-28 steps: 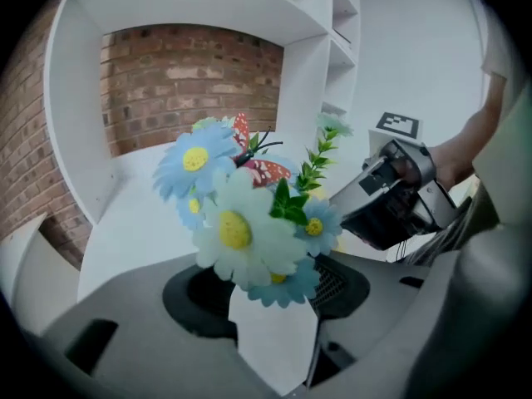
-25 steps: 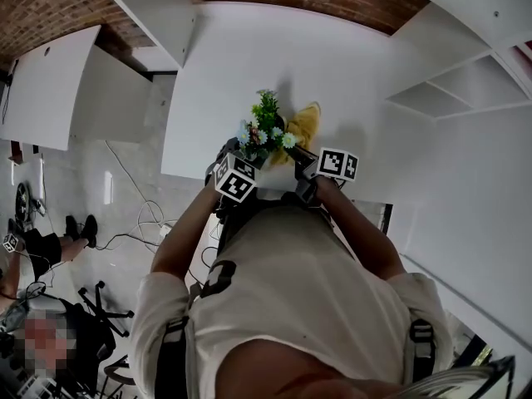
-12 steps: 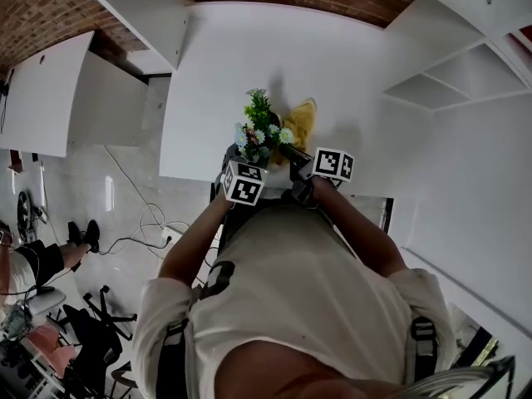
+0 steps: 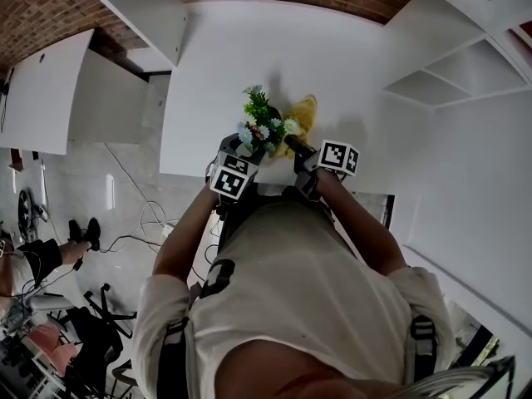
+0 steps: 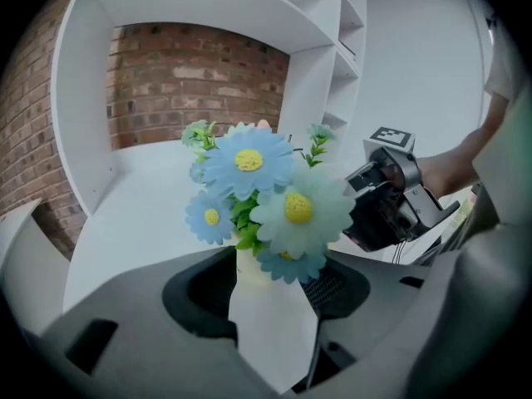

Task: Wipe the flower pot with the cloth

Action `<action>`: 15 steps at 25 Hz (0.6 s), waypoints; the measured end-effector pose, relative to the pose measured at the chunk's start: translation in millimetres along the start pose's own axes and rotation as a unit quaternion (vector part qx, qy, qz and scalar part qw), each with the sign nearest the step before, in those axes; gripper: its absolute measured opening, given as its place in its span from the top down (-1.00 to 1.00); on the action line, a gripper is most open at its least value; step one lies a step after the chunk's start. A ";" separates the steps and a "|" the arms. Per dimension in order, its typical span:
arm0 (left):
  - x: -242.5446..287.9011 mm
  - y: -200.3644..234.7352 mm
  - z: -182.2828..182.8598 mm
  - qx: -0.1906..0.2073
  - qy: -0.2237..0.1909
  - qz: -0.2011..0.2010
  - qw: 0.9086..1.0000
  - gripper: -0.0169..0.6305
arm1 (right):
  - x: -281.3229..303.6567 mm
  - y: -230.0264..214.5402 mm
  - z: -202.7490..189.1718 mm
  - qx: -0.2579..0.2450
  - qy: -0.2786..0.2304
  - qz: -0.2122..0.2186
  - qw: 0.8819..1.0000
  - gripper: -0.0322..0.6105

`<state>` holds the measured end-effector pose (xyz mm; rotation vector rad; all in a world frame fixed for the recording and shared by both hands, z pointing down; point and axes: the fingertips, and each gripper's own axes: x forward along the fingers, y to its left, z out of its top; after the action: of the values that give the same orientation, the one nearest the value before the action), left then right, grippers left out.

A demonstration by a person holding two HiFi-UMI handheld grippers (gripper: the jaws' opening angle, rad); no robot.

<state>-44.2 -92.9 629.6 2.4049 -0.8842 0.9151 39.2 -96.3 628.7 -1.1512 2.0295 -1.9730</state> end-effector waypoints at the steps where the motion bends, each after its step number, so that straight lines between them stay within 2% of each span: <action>1: 1.6 -0.2 1.0 0.011 0.003 -0.006 1.000 0.21 | -0.2 0.4 5.1 -0.007 -0.004 -0.002 1.000 0.71; 3: 6.5 -3.2 -2.3 0.033 0.015 -0.011 0.999 0.21 | 0.7 2.6 11.4 -0.015 -0.009 -0.004 1.000 0.71; 5: 8.1 -5.1 -3.9 0.036 0.020 -0.006 0.999 0.21 | 3.4 6.1 16.3 -0.017 -0.014 -0.003 1.000 0.71; 11: 12.7 -15.5 -2.3 -0.009 0.002 0.003 1.000 0.21 | 8.5 4.3 33.1 -0.008 -0.046 0.003 0.999 0.71; 15: 12.8 -17.8 -3.5 -0.026 -0.006 0.009 1.000 0.21 | 8.3 0.8 29.9 -0.007 -0.041 0.008 0.999 0.71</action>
<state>-26.1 -83.5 638.2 2.3645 -0.9240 0.8741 49.2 -125.7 626.6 -1.1946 2.0102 -1.8754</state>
